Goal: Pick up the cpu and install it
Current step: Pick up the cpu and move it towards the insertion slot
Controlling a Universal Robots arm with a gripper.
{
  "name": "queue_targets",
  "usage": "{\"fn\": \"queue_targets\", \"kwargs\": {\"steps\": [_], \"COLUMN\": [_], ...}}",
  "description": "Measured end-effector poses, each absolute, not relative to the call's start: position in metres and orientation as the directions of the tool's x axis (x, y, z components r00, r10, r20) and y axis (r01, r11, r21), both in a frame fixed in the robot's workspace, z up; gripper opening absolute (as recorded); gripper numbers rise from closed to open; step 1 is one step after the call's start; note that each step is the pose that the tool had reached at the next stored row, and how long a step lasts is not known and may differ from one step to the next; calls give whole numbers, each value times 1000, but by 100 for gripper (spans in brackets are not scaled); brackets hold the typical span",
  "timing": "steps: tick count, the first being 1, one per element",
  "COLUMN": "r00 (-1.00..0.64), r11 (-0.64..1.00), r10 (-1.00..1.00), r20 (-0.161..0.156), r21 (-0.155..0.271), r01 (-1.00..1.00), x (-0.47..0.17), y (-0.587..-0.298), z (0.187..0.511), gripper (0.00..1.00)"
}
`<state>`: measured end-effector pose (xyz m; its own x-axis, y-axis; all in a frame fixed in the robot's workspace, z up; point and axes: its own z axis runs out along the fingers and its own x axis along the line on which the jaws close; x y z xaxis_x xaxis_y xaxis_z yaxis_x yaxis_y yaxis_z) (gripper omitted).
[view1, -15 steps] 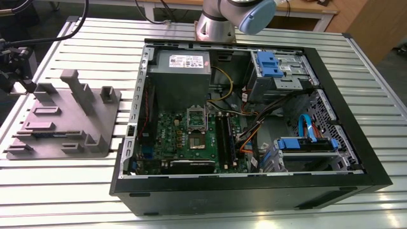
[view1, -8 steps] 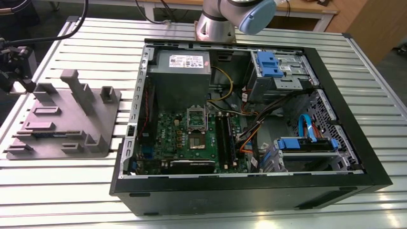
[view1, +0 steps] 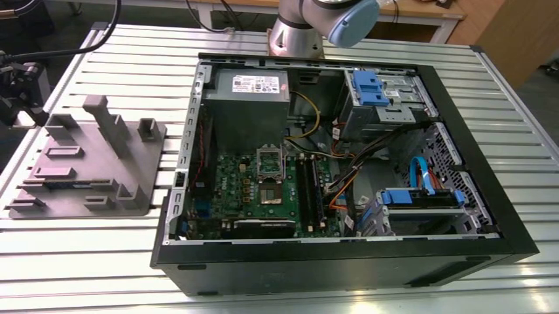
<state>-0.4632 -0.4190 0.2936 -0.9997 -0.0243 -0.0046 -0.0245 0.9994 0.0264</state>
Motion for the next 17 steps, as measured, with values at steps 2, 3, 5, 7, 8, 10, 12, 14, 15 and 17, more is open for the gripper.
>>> {"fn": "queue_targets", "kwargs": {"steps": [2,3,5,7,8,10,12,14,15,17], "r00": [-1000,-1000,-1000,-1000,-1000,-1000,-1000,-1000,-1000,-1000], "r11": [999,999,999,999,999,999,999,999,999,999], "r10": [-24,-24,-24,-24,-24,-24,-24,-24,-24,-24], "r20": [-5,-5,-5,-5,-5,-5,-5,-5,-5,-5], "r21": [26,26,26,26,26,26,26,26,26,26], "r01": [-24,-24,-24,-24,-24,-24,-24,-24,-24,-24], "x": [-463,-463,-463,-463,-463,-463,-463,-463,-463,-463], "y": [-419,-419,-419,-419,-419,-419,-419,-419,-419,-419], "z": [294,294,295,295,295,296,296,297,297,297], "gripper": [47,47,47,47,47,47,47,47,47,47]}}
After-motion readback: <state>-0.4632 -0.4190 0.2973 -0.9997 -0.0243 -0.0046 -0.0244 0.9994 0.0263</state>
